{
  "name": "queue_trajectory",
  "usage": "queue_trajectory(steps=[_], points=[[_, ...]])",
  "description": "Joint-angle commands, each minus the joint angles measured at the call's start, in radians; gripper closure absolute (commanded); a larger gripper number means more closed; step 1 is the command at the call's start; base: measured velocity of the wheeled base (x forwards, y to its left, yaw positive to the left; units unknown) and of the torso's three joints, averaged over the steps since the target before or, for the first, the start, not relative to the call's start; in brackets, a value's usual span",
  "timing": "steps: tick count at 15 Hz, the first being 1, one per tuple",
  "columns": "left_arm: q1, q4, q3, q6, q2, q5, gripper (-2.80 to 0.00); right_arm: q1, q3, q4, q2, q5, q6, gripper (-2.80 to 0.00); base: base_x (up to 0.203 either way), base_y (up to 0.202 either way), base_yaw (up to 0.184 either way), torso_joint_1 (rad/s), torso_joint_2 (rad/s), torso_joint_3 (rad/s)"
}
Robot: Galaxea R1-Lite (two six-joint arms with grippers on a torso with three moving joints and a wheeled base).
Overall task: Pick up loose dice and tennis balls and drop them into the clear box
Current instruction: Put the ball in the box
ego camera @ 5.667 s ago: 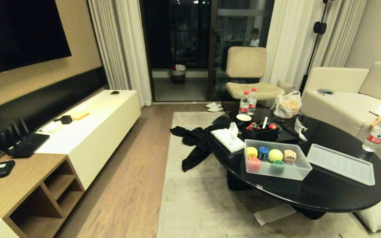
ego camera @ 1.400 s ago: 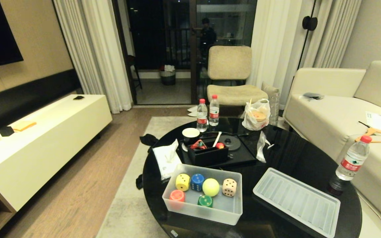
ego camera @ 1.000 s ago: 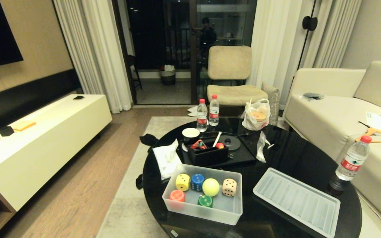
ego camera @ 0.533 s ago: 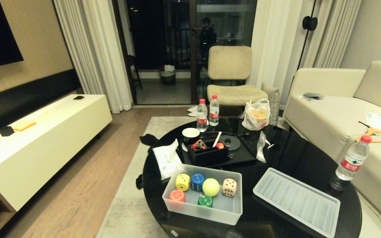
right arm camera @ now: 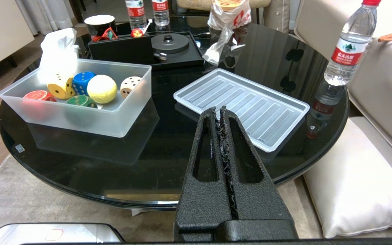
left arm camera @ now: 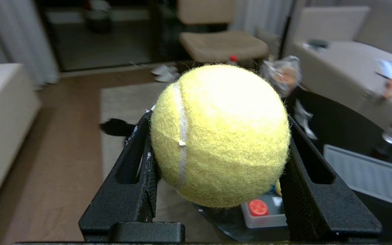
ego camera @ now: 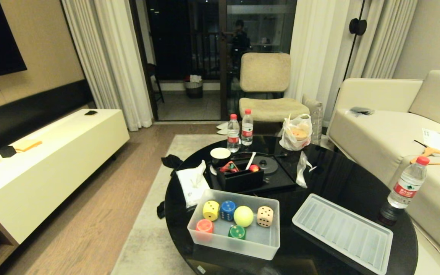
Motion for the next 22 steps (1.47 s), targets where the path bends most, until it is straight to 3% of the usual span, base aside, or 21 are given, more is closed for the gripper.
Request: queue_trajectory(steps=[1, 5, 8, 12, 17, 22], points=[[-0.08, 0.003, -0.141, 0.002, 0.31, -0.025, 0.0, 0.0, 0.002, 0.0, 0.0, 0.0, 0.0, 0.0, 0.0, 0.0, 0.0, 0.0, 0.0, 0.0], [-0.242, -0.001, -0.282, 0.01, 0.64, 0.005, 0.0, 0.0, 0.002, 0.0, 0.0, 0.0, 0.0, 0.0, 0.0, 0.0, 0.0, 0.0, 0.0, 0.0], [-0.316, -0.046, -0.313, 0.028, 0.83, 0.016, 0.0, 0.0, 0.002, 0.0, 0.0, 0.0, 0.0, 0.0, 0.0, 0.0, 0.0, 0.0, 0.0, 0.0], [-0.352, -0.147, -0.31, 0.048, 1.023, 0.015, 0.0, 0.0, 0.002, 0.0, 0.0, 0.0, 0.0, 0.0, 0.0, 0.0, 0.0, 0.0, 0.0, 0.0], [-0.407, -0.196, -0.213, 0.049, 1.109, -0.016, 0.0, 0.0, 0.002, 0.0, 0.0, 0.0, 0.0, 0.0, 0.0, 0.0, 0.0, 0.0, 0.0, 0.0], [-0.456, -0.295, -0.223, 0.049, 1.211, -0.015, 0.0, 0.0, 0.002, 0.0, 0.0, 0.0, 0.0, 0.0, 0.0, 0.0, 0.0, 0.0, 0.0, 0.0]])
